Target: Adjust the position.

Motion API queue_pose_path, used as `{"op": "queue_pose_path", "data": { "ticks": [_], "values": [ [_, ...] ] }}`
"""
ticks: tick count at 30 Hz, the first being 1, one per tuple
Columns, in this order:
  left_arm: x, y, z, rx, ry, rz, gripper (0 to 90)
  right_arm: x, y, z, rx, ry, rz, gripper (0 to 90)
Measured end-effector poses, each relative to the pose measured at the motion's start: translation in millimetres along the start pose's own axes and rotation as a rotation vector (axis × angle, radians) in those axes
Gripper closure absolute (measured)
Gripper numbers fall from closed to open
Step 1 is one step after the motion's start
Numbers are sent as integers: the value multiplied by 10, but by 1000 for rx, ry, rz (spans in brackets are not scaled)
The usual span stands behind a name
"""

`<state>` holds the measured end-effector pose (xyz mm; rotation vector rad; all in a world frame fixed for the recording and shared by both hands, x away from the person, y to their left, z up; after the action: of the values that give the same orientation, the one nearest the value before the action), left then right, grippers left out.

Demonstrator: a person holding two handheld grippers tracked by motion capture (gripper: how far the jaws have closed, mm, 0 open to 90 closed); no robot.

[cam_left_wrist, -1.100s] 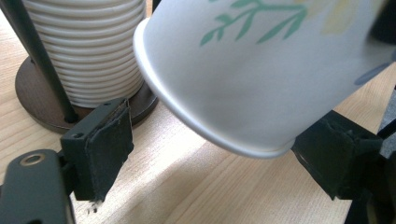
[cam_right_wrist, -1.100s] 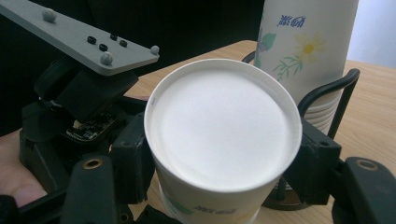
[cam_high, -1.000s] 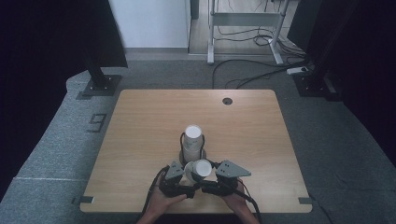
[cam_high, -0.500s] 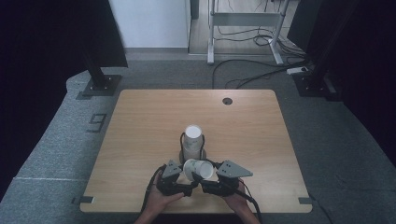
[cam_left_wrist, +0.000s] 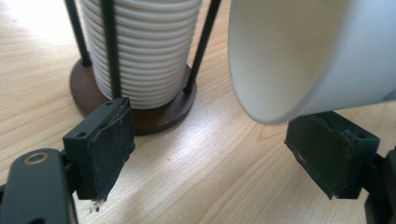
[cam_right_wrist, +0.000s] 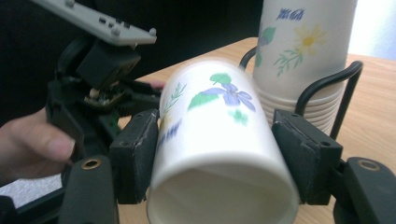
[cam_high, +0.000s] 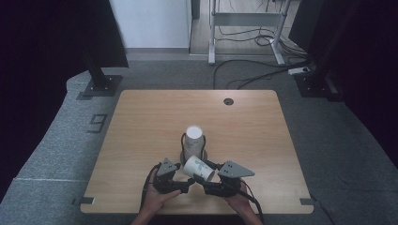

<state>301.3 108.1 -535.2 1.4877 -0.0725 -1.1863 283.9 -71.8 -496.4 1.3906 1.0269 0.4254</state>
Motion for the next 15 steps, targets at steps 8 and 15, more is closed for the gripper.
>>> {"op": "queue_pose_path", "data": {
  "ticks": [8, 15],
  "values": [
    [-46, 14, -59, -9, 11, 9, 157, 3, -12, 1, -4, 14, -11, 323],
    [-59, 18, -80, -13, 19, 13, 160, 5, -28, 10, -2, 20, -18, 321]
  ]
}}
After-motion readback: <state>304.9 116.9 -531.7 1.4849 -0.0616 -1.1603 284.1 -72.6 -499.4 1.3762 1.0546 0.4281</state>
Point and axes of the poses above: each handheld gripper's, and its own axes: x roughly forward along the jaws, y roughly out of its top, z roughly to its right, the point moved 4 cm from there along x, roughly forward along the jaws, and after that the axes turned 5 degrees about -z, right-handed, at the moved point
